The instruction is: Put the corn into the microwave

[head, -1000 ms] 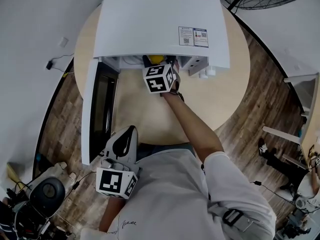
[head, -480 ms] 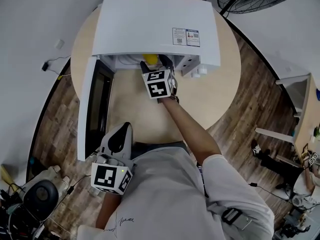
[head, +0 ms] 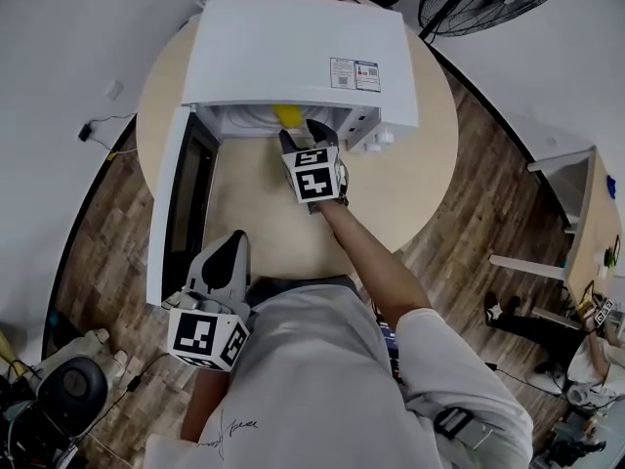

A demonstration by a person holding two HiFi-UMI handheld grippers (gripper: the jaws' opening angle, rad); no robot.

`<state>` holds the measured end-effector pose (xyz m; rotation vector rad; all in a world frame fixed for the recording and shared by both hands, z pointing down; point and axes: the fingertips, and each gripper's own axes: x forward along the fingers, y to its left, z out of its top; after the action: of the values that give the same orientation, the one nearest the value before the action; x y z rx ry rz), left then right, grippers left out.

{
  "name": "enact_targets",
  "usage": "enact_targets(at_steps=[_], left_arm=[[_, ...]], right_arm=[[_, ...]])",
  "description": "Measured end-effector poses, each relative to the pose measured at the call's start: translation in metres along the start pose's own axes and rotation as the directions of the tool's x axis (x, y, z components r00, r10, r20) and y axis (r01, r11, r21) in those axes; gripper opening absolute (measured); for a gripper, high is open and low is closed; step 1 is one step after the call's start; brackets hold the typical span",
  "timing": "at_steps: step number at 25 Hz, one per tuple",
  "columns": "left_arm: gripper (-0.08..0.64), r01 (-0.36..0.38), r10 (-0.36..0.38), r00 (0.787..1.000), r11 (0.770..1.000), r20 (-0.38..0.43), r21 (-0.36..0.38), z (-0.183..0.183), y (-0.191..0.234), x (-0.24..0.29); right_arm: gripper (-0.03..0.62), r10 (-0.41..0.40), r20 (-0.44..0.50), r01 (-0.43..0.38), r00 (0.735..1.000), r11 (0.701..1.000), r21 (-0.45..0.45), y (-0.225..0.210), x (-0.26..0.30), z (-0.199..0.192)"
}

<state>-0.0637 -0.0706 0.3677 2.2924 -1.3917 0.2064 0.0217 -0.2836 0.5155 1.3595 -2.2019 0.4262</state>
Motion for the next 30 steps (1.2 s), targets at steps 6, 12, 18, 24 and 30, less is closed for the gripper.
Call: enact_targets(at_steps=[6,12,18,24,30], left_arm=[[-0.008,0.009,-0.009,1.000,1.000,0.003,0.006,-0.004,-0.001,-0.008],[-0.008,0.016,-0.016,1.000,1.000,0.012,0.004,-0.004,-0.003,-0.014],[-0.008,0.022,-0.022,1.000,1.000,0.018,0.022,0.000,0.000,-0.020],[-0.008,0.027,-0.028,0.999,0.999,0.035,0.026,0.004,-0.001,-0.022],[-0.008,0.036,-0.037,0.999,0.999,0.040,0.022,0.005,-0.002,-0.025]], right_arm=[[0.225,0.008,-0.001,-0.008,1.000,1.000,0.017,0.005,-0.016,-0.008],[0.205,0.017,0.016,-0.017,1.000,0.999,0.041,0.006,-0.036,-0.010],[0.190,0.025,0.030,-0.027,0.999,0.996,0.083,0.008,-0.055,-0.008],[0.180,0.038,0.030,-0.040,0.999,0.994,0.102,0.011,-0.068,-0.011],[0.114,0.017,0.039,-0.022,0.999,0.994,0.108,0.006,-0.082,-0.011]])
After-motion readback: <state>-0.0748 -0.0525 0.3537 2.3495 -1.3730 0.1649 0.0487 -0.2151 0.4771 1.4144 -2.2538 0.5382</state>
